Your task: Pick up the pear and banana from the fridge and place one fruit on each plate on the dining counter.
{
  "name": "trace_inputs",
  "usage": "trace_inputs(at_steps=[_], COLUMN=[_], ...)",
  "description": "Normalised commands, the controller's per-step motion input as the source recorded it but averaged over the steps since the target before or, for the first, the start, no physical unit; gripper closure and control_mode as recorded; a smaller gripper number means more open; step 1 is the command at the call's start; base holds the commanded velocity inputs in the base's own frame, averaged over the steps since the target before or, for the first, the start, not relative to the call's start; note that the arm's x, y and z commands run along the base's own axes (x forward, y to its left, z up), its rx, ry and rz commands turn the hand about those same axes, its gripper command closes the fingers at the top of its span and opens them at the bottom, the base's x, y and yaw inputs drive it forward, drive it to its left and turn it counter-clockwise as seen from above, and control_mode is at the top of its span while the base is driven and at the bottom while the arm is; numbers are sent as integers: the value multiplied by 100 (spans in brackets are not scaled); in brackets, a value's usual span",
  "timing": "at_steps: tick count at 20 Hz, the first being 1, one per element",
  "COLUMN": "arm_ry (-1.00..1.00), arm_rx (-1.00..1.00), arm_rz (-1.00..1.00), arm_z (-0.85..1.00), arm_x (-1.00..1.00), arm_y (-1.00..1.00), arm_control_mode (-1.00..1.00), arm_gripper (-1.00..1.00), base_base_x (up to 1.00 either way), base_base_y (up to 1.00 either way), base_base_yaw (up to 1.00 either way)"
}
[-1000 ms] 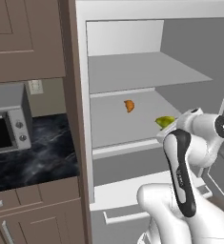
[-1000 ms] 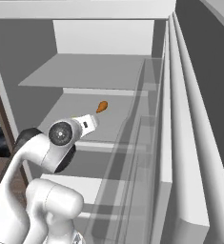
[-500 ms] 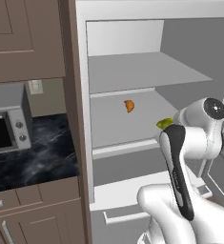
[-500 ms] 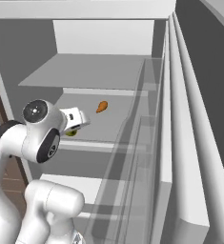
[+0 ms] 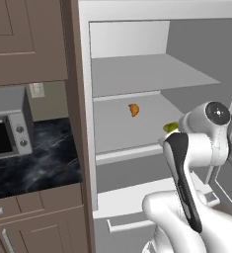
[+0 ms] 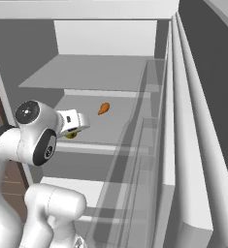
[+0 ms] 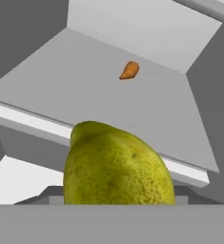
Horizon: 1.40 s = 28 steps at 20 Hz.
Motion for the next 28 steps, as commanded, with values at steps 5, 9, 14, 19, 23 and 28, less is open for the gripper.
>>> trace_inputs(at_steps=[5, 9, 14, 19, 23, 28], arm_ry=[-6, -10, 0, 0, 0, 0], arm_rx=[0, 0, 0, 0, 0, 0], arm_rz=[0, 0, 0, 0, 0, 0], arm_z=[0, 0, 0, 0, 0, 0], arm_x=[-7, -29, 0, 0, 0, 0], arm_y=[0, 0, 0, 0, 0, 0], arm_control_mode=[-100, -100, 100, 100, 100, 100], arm_gripper=[100, 100, 100, 100, 100, 100], base_base_x=[0, 0, -50, -57, -48, -57], base_base_y=[0, 0, 0, 0, 0, 0], base_base_yaw=[0, 0, 0, 0, -1, -7])
